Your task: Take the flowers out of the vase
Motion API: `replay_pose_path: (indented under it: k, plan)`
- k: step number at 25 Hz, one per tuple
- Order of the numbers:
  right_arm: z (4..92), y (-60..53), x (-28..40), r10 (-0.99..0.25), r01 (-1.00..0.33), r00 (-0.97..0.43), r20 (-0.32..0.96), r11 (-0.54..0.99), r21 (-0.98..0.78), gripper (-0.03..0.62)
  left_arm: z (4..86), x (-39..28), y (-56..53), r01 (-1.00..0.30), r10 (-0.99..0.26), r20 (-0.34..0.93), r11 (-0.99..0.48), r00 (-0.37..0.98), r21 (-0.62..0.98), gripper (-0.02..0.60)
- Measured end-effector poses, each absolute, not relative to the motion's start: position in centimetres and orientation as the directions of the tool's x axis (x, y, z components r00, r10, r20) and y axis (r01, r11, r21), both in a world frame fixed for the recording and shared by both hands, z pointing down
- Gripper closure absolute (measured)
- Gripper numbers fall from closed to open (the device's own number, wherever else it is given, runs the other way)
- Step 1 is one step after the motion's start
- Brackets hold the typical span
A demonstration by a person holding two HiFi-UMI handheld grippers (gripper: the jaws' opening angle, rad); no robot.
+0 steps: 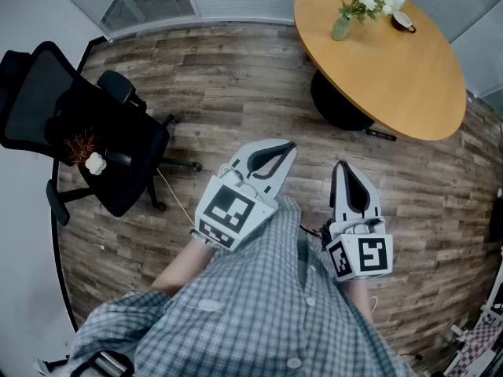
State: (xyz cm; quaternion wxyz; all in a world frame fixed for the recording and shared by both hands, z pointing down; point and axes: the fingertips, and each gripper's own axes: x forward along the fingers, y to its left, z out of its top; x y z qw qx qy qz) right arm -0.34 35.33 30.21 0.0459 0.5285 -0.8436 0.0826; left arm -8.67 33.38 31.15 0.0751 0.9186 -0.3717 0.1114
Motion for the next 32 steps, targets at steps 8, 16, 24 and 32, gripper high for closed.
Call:
replay_pose_path:
  k: [8, 16, 24, 32]
  plan:
    - [30.2, 35.0, -1.3, -0.881, -0.897, -0.441, 0.17, 0.432, -0.091, 0.585, 31.1, -9.4, 33.1, -0.692, -0.659, 0.252, -0.719, 0.709, 0.067, 0.574]
    - [30.3, 35.2, -2.0, -0.903, -0.918, -0.396, 0.169, 0.381, -0.114, 0.585, 30.8, -10.9, 33.2, -0.684, -0.654, 0.231, -0.726, 0.72, 0.078, 0.574]
    - [30.4, 36.4, -2.3, -0.928, -0.939, -0.339, 0.152, 0.325, -0.109, 0.583, 31.0, -12.0, 34.3, -0.662, -0.637, 0.209, -0.746, 0.742, 0.073, 0.574]
    - [30.8, 36.7, -1.8, -0.94, -0.951, -0.302, 0.16, 0.287, -0.111, 0.585, 30.8, -12.0, 34.3, -0.645, -0.622, 0.208, -0.762, 0.755, 0.06, 0.574]
